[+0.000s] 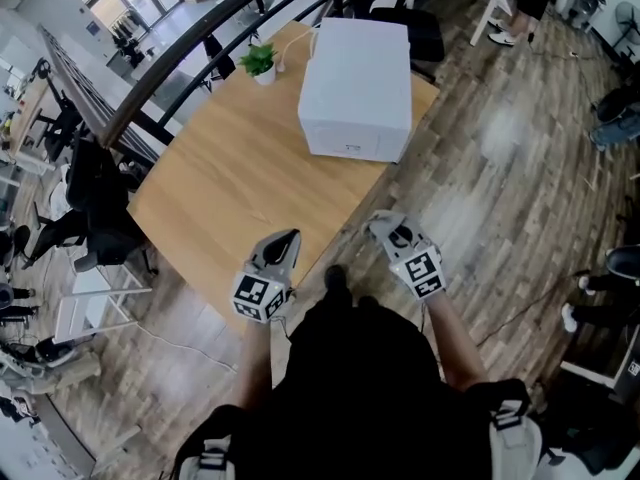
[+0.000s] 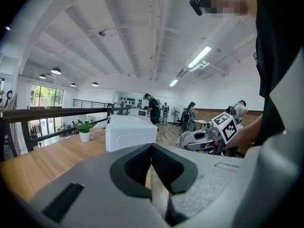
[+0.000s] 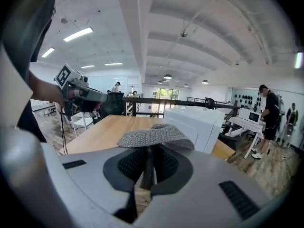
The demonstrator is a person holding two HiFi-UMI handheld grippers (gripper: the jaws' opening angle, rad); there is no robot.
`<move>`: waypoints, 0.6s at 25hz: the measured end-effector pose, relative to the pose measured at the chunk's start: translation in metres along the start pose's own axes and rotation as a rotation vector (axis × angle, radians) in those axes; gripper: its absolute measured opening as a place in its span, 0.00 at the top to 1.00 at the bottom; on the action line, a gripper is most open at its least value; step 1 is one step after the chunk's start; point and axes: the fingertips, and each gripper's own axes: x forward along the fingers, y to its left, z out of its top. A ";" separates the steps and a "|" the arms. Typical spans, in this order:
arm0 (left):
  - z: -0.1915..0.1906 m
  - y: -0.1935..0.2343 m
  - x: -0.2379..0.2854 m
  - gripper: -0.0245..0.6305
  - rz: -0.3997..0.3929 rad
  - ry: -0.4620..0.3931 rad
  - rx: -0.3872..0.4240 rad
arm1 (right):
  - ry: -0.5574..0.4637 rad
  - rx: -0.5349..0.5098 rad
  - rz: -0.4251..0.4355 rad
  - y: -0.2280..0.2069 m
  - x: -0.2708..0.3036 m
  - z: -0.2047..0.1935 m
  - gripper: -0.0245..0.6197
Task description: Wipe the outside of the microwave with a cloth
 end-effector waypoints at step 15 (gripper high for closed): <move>0.004 0.067 0.024 0.96 -0.053 0.002 0.003 | -0.030 -0.004 -0.032 -0.011 0.079 0.034 0.94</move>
